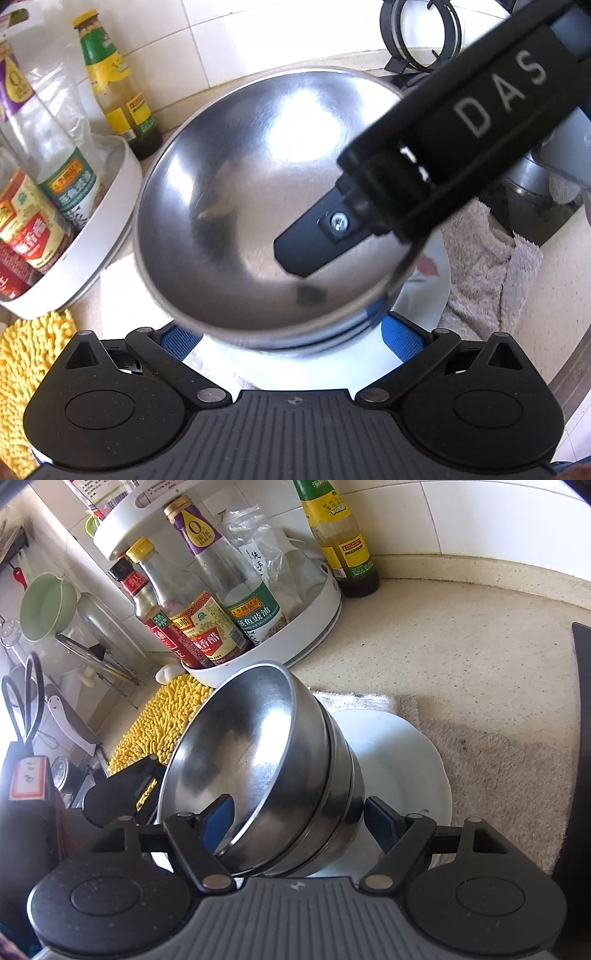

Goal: Organize plates and bowls
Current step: 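Lower the bowl stack onto the plates and open the right gripper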

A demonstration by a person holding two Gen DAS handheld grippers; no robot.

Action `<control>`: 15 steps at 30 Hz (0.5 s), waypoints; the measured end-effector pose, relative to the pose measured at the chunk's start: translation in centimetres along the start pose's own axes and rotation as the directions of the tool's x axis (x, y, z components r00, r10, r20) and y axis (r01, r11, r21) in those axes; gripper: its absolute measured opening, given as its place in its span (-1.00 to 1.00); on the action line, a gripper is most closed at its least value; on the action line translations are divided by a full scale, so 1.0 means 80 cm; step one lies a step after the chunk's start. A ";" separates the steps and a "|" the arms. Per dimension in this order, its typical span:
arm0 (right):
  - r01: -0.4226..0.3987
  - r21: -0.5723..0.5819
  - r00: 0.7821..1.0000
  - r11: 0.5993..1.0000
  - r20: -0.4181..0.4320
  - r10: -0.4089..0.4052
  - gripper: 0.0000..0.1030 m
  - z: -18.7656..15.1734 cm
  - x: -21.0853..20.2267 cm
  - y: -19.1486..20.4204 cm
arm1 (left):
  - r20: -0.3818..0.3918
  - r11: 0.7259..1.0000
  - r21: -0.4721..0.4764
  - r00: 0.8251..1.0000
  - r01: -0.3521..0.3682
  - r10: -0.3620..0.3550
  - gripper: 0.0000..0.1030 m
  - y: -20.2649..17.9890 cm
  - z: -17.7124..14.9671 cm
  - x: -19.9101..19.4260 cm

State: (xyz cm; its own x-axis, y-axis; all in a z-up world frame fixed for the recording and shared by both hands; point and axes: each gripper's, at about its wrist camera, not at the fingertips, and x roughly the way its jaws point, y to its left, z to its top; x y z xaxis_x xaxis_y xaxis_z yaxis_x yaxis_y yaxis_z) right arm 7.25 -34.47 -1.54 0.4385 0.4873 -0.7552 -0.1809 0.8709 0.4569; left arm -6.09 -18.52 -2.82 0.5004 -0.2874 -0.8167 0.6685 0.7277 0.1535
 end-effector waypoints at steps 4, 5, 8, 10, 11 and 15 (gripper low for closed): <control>0.002 0.021 0.999 1.000 0.038 -0.003 0.60 -0.006 -0.018 0.001 | 0.003 1.000 -0.012 1.000 -0.005 0.005 1.00 0.005 -0.008 -0.008; 0.004 0.026 0.999 1.000 0.052 -0.006 0.60 -0.008 -0.024 0.002 | 0.005 1.000 -0.016 1.000 -0.004 0.005 1.00 0.006 -0.010 -0.011; 0.013 0.025 0.995 1.000 0.102 -0.015 0.61 -0.019 -0.048 0.007 | 0.017 0.999 -0.033 1.000 -0.010 0.011 1.00 0.010 -0.014 -0.021; 0.017 0.021 0.991 1.000 0.131 -0.019 0.62 -0.028 -0.064 0.013 | 0.032 0.999 -0.050 0.999 -0.009 0.010 1.00 0.012 -0.019 -0.031; 0.016 0.024 0.989 1.000 0.147 -0.019 0.62 -0.034 -0.071 0.016 | 0.039 0.998 -0.060 0.999 -0.010 0.012 1.00 0.011 -0.022 -0.038; 0.029 0.014 0.977 0.999 0.211 -0.032 0.64 -0.058 -0.095 0.035 | 0.060 0.993 -0.121 0.998 -0.018 0.025 1.00 0.016 -0.031 -0.062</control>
State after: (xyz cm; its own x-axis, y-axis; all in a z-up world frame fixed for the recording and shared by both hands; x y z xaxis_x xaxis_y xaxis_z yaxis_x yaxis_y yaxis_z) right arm -0.69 -35.42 3.33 0.6201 0.4348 -0.6530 -0.1552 0.8839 0.4412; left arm -9.10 -14.63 0.01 0.5491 -0.3059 -0.7777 0.5882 0.8026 0.0996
